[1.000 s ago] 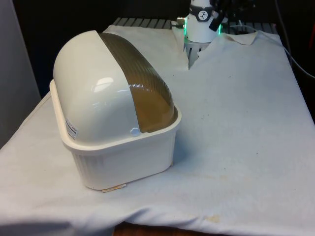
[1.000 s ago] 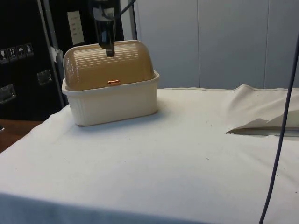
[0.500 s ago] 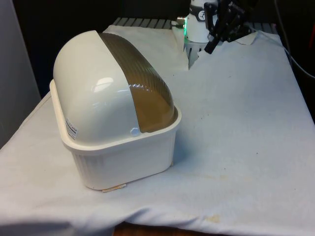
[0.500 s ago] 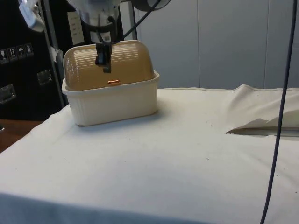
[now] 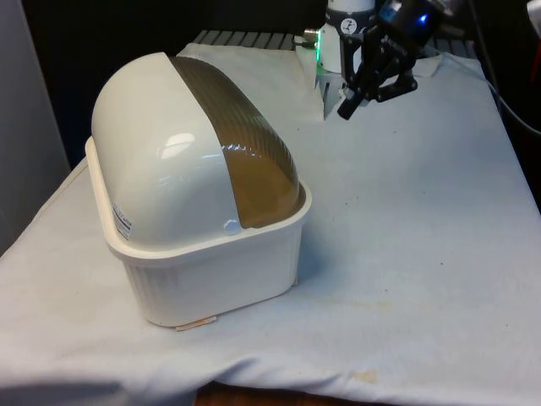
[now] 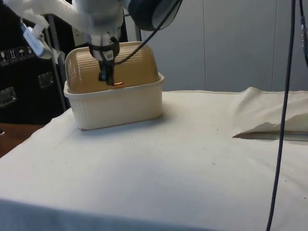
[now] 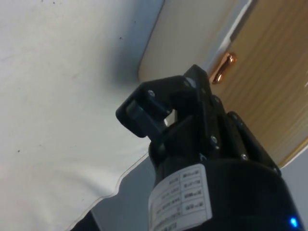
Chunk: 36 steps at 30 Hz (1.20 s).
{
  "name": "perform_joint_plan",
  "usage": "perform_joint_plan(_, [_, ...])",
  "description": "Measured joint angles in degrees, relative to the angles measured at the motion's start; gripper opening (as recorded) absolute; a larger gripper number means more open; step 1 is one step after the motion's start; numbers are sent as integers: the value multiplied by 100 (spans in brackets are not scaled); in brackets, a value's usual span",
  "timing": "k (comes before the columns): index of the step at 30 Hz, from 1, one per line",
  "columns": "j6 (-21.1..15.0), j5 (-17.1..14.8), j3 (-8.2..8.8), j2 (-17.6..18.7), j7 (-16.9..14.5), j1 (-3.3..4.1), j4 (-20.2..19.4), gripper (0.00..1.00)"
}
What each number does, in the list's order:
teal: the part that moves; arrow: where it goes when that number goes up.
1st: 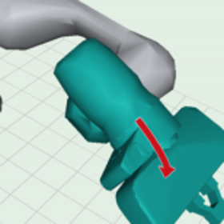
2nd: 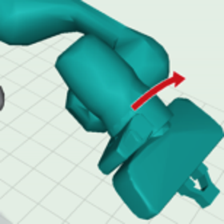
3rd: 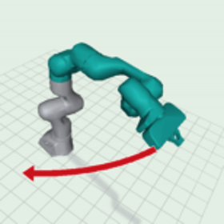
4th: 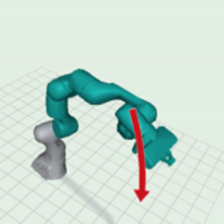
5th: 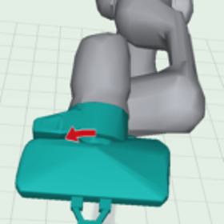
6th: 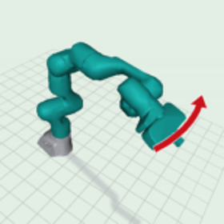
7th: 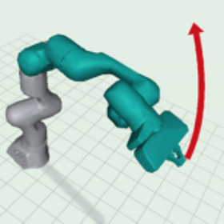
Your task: Open the lid, then close it.
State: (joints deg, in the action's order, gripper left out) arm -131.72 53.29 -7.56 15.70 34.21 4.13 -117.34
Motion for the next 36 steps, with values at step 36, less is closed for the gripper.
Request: perform_joint_plan(36, [-40, 1117, 143, 756, 779, 0, 189, 0])
